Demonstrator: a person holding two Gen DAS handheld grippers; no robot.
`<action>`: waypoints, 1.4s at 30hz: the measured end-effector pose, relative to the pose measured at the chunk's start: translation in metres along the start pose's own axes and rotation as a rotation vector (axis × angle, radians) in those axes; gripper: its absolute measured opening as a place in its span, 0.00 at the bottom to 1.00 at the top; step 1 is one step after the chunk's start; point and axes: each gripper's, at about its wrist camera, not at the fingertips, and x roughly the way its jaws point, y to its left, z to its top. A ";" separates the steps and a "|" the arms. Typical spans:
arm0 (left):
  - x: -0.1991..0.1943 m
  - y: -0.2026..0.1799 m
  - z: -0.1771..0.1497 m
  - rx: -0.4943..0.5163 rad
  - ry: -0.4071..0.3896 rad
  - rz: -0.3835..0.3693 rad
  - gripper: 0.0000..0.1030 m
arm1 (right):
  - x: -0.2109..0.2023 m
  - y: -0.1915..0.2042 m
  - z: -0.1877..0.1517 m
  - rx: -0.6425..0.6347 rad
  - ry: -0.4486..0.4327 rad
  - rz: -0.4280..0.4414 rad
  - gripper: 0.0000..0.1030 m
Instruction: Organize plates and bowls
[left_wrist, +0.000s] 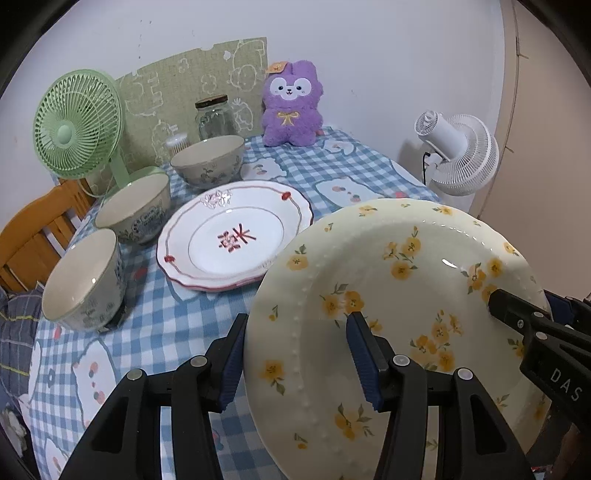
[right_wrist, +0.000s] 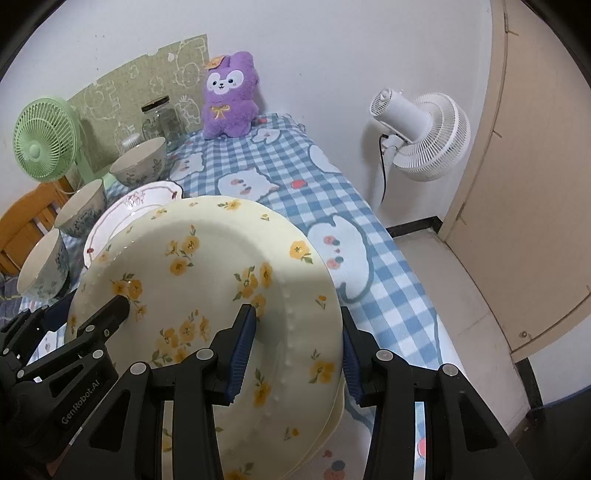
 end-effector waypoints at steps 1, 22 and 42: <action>0.000 0.000 -0.001 -0.001 0.002 -0.002 0.53 | 0.000 0.000 -0.002 -0.001 0.001 -0.003 0.45; 0.010 -0.005 -0.014 -0.001 0.001 -0.002 0.53 | 0.008 -0.002 -0.017 0.001 0.018 -0.026 0.45; 0.023 0.002 -0.016 -0.015 0.006 -0.023 0.53 | 0.020 0.012 -0.011 -0.030 0.034 -0.081 0.45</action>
